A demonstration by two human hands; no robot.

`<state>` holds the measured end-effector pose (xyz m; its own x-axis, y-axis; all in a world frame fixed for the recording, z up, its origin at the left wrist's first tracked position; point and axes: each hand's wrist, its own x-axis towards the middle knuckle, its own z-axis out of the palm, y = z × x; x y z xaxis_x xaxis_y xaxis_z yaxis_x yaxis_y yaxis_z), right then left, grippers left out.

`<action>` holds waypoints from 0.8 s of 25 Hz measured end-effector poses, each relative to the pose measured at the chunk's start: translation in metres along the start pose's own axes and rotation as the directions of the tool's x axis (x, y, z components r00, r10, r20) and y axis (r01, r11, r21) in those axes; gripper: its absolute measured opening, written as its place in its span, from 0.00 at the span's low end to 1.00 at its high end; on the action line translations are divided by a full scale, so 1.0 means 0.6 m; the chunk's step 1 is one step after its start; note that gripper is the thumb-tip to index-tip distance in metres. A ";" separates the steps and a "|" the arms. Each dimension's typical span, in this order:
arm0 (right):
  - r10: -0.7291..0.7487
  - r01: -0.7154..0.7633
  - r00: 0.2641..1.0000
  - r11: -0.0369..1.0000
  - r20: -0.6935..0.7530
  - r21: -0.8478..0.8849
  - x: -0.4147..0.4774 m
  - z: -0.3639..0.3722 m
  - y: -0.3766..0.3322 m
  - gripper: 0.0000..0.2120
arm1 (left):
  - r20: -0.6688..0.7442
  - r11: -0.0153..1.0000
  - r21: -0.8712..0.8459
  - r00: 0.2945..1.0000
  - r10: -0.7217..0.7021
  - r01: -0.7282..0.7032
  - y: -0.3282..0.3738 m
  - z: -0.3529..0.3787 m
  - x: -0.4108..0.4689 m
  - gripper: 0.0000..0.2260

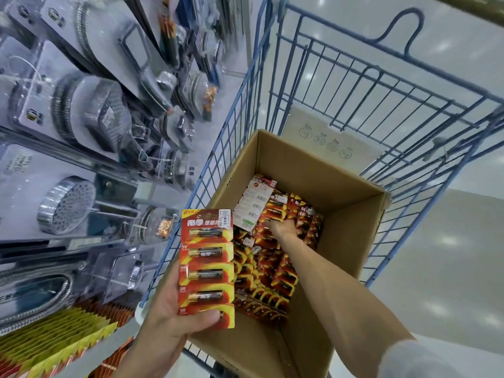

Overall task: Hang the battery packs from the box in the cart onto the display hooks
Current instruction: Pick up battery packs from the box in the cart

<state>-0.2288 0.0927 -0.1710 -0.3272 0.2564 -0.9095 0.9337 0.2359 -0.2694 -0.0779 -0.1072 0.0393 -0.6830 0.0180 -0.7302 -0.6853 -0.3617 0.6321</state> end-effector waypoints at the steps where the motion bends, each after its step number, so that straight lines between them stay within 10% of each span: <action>1: 0.014 -0.017 0.999 0.998 -0.044 -0.063 0.020 0.013 0.005 0.44 | -0.009 1.000 0.021 1.000 0.002 -0.002 0.000 0.000 0.001 0.36; 5: -0.033 0.023 0.995 0.994 -0.098 -0.109 0.062 0.040 0.020 0.54 | -0.101 0.995 -0.047 0.991 -0.091 0.087 -0.009 0.002 0.007 0.37; 13: -0.043 0.026 0.998 0.919 0.035 0.393 -0.049 -0.032 0.063 0.20 | -0.198 0.981 -0.173 0.973 -0.117 0.083 0.010 0.037 -0.006 0.23; 20: -0.380 0.254 0.921 0.750 0.083 0.611 -0.366 -0.120 0.096 0.20 | -0.059 0.988 -0.153 0.998 -0.023 0.014 0.059 0.026 -0.093 0.21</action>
<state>-0.1134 0.1174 0.0361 -0.6444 0.0683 -0.7616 0.7057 -0.3304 -0.6267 -0.0681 -0.1062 0.1062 -0.6512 -0.0284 -0.7584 -0.6477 -0.5000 0.5749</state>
